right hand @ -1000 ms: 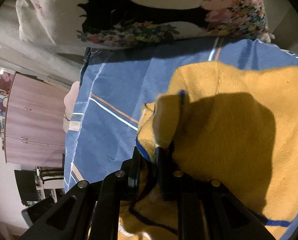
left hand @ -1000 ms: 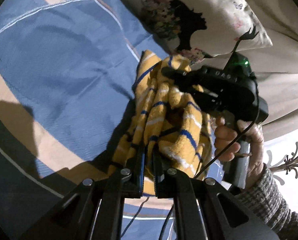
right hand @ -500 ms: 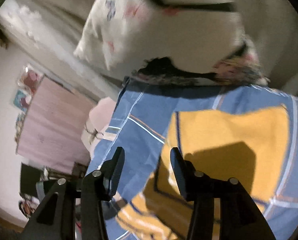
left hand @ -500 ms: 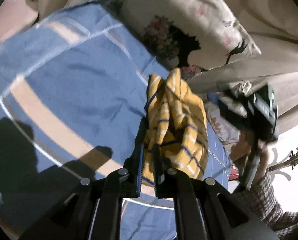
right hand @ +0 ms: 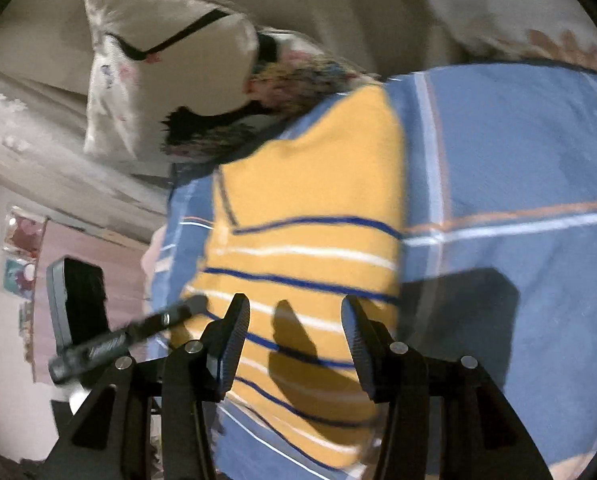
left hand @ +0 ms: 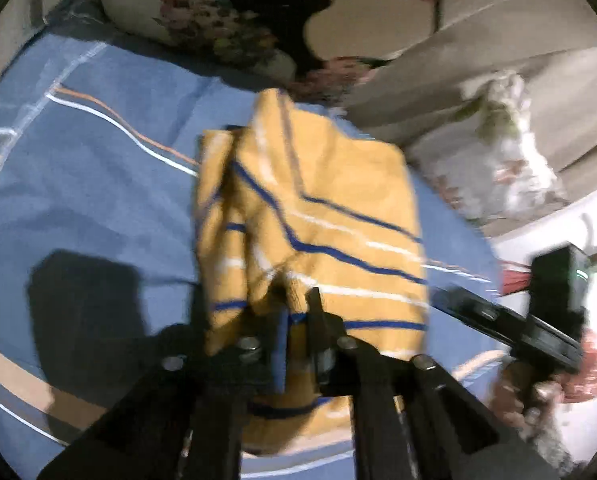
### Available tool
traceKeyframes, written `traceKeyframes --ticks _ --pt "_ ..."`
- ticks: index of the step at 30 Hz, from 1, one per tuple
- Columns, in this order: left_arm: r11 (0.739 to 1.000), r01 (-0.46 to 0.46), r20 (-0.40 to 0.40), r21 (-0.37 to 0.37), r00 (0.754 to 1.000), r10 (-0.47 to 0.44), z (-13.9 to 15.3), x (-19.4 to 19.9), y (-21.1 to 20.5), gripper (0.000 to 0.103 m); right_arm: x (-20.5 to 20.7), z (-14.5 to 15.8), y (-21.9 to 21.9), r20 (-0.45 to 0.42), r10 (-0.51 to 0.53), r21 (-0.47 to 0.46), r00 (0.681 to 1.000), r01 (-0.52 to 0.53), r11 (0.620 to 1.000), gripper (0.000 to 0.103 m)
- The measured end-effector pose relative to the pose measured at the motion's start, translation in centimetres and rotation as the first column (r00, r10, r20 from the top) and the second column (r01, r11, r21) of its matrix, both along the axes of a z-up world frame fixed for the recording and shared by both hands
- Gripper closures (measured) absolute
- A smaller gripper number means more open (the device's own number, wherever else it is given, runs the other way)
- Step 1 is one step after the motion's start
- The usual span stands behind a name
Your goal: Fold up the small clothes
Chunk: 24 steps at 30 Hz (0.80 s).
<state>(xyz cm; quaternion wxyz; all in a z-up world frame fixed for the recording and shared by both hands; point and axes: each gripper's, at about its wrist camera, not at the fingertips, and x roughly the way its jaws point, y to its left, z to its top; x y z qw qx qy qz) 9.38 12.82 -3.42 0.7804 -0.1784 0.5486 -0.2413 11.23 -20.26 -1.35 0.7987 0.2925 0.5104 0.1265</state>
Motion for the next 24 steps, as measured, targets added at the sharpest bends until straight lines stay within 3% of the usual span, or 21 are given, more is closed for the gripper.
traceKeyframes --ticks 5,11,15,17,19,21,22,23,24 --pt "0.990 -0.074 0.032 0.120 0.997 0.071 -0.5 0.8 1.4 0.096 -2.0 -2.1 -1.5 -0.053 -0.033 0.016 0.998 0.034 0.999 0.051" --pt "0.977 -0.047 0.085 0.208 0.996 0.030 -0.4 0.8 -0.1 0.095 -3.2 -4.8 0.2 -0.095 0.038 0.111 0.995 -0.027 0.993 0.051" --pt "0.998 -0.060 0.015 0.025 0.998 0.060 -0.6 0.8 2.7 0.090 -3.0 -5.8 0.6 -0.103 0.039 0.136 0.994 -0.025 0.990 0.045" --pt "0.998 -0.052 0.011 -0.022 0.999 0.052 -0.2 0.0 3.9 0.089 -3.0 -6.3 0.7 -0.110 0.040 0.151 0.993 -0.023 0.988 0.044" --pt "0.999 -0.028 0.030 -0.041 0.999 0.030 0.1 -1.0 4.5 0.081 -3.1 -6.7 0.8 -0.118 0.045 0.171 0.992 -0.025 0.985 0.042" --pt "0.996 -0.003 0.010 -0.084 1.000 0.003 -0.3 -1.9 4.7 0.065 -3.5 -7.5 1.0 -0.138 0.058 0.200 0.989 -0.030 0.979 0.042" --pt "0.994 0.012 -0.010 -0.109 1.000 -0.013 -0.8 -2.2 4.6 0.064 -3.7 -7.8 1.1 -0.142 0.066 0.218 0.988 -0.034 0.975 0.042" --pt "0.993 0.022 -0.021 -0.117 0.999 -0.025 -1.1 -2.5 4.4 0.064 -3.9 -8.0 1.3 -0.141 0.074 0.237 0.987 -0.039 0.971 0.044" --pt "0.993 0.032 -0.035 -0.113 0.999 -0.037 -1.7 -2.7 3.9 0.064 -4.0 -8.1 1.5 -0.139 0.087 0.252 0.986 -0.049 0.967 0.057"
